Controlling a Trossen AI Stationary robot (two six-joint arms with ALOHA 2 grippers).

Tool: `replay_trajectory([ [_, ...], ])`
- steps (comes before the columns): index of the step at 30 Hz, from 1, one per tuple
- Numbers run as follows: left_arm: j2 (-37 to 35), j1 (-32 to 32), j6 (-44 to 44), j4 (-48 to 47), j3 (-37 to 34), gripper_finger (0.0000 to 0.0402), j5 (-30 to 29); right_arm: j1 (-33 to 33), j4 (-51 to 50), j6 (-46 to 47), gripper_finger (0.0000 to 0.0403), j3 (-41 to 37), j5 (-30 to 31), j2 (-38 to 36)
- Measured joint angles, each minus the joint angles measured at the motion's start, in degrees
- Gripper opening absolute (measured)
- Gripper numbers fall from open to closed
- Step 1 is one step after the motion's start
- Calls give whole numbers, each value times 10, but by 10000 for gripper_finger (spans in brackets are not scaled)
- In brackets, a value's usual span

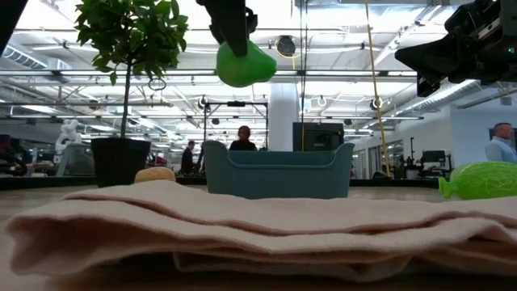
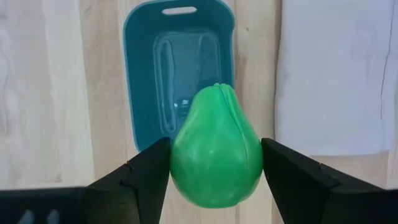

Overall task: Pick and placing Produce into tupperware
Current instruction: Put the green pear into the blue bin

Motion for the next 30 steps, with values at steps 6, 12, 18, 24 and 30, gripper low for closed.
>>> replay_trajectory([
  [6,0,1,0,0,0,237,0,0,0,0,0,0,0,0],
  [12,0,2,10,52,-8,237,-16,0,0,0,0,0,0,0],
  [18,0,2,31,121,-39,237,-31,0,0,0,0,0,0,0],
  [24,0,6,-1,135,-69,237,-85,0,0,0,0,0,0,0],
  [30,0,10,-70,149,-96,237,-124,0,0,0,0,0,0,0],
])
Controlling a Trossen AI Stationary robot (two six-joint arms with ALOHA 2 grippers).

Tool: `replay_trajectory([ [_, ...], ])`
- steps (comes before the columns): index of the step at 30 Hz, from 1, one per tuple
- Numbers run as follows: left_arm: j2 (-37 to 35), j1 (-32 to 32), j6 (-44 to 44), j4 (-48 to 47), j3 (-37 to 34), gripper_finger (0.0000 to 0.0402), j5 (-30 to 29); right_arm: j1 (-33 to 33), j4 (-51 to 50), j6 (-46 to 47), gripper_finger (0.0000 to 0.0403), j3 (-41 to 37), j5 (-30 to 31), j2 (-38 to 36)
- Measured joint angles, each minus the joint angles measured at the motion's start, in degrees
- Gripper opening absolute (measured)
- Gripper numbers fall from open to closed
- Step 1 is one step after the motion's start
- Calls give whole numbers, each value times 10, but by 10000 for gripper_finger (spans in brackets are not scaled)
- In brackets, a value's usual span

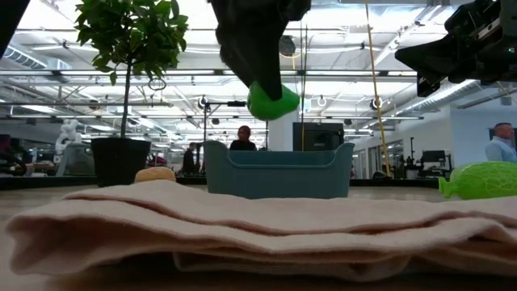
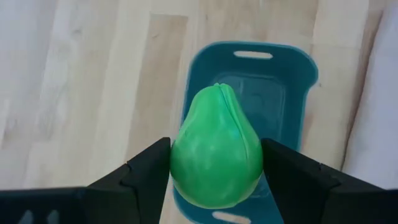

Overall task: Pick and placing Produce into tupperware
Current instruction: Put the green pear into the blue bin

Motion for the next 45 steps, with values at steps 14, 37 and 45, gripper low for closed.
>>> replay_trajectory([
  [14,0,-14,4,30,-14,237,-1,0,0,0,0,0,0,0],
  [37,0,-29,15,91,-94,237,-22,0,0,0,0,0,0,0],
  [45,0,-29,34,126,-119,237,-26,0,0,0,0,0,0,0],
])
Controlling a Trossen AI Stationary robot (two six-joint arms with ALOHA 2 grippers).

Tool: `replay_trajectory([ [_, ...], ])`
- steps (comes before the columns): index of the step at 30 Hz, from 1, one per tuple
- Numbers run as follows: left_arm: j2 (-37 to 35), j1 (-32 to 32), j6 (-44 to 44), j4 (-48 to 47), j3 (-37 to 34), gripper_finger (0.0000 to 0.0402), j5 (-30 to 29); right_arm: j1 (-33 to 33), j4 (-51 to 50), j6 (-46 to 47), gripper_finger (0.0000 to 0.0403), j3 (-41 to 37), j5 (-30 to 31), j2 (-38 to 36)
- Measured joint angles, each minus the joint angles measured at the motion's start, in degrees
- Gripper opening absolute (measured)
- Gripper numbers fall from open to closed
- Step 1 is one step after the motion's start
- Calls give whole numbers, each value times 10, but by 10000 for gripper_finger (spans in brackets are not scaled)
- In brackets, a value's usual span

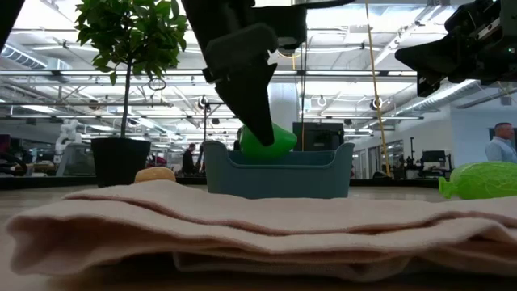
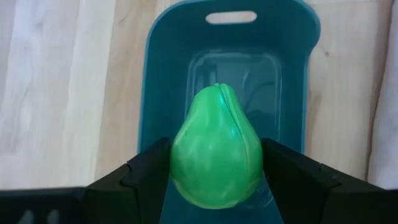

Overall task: Pick and placing Produce into tupperware
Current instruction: Put the green pear into the blue bin

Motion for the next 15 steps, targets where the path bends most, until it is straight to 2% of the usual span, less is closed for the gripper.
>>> replay_trajectory([
  [15,0,1,-6,11,-16,237,32,0,0,0,0,0,0,0],
])
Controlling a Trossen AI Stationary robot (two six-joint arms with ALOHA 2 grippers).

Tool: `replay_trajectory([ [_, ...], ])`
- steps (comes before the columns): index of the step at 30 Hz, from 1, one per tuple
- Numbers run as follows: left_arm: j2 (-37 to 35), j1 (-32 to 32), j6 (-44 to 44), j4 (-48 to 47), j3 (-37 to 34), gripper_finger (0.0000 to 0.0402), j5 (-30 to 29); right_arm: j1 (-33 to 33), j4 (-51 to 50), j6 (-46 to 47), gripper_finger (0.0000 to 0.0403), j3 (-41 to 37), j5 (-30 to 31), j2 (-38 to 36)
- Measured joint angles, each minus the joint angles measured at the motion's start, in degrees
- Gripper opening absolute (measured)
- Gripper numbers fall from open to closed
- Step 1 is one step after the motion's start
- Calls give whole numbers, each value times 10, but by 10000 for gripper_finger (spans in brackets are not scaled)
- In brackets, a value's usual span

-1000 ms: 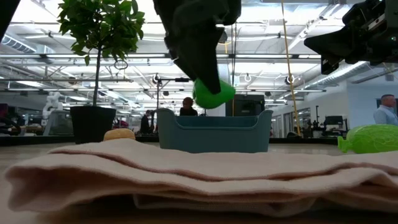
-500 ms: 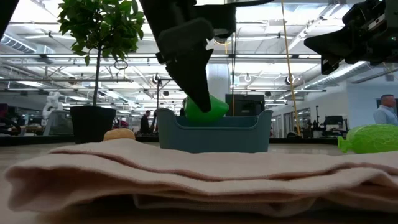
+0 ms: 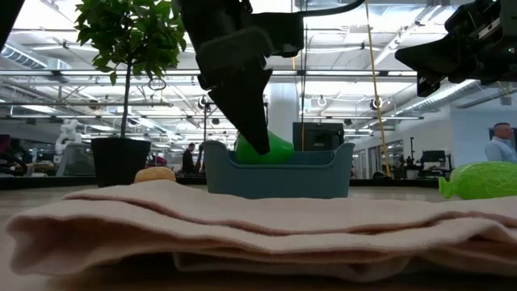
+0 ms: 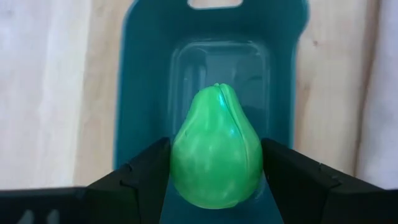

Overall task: Pick and placing Produce into tupperware
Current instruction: Put the green pear into the blue bin

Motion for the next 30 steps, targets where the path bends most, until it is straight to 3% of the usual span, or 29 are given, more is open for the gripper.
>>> replay_trajectory([
  [30,0,16,-15,-7,0,237,44,0,0,11,0,0,0,0],
])
